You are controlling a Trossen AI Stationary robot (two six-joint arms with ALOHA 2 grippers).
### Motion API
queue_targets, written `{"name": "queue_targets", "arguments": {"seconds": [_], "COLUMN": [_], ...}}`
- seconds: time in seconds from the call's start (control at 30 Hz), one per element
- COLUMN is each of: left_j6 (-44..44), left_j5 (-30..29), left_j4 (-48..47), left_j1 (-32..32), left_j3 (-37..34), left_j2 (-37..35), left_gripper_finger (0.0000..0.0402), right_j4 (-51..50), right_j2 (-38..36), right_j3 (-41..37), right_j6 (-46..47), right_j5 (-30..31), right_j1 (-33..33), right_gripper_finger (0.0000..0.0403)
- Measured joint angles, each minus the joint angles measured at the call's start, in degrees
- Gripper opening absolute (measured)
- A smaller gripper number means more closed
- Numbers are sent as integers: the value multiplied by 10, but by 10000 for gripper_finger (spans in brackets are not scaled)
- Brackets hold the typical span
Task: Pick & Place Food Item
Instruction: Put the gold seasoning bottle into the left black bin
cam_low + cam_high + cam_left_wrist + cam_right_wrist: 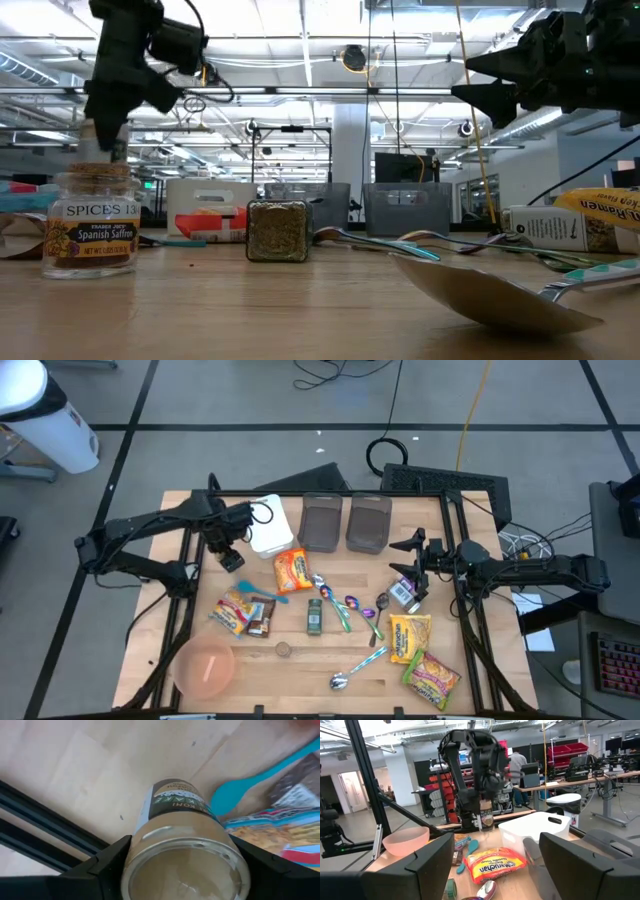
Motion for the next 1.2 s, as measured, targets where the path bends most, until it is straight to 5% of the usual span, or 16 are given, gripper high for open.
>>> {"name": "queue_targets", "arguments": {"seconds": [0.53,0.8,1.2], "left_j6": [29,66,93], "left_j5": [-1,0,7], "left_j4": [-40,31,42], "left_j1": [0,-16,-26], "left_j3": [224,232,243], "left_j2": [0,3,103], "left_gripper_finger": [279,279,279], "right_j4": [53,65,7], "right_j2": [0,0,76], "right_j3": [0,0,66], "right_j6": [0,-8,-94], "right_j5": [0,0,-1], "right_j1": [0,0,5], "right_gripper_finger": [283,283,283]}}
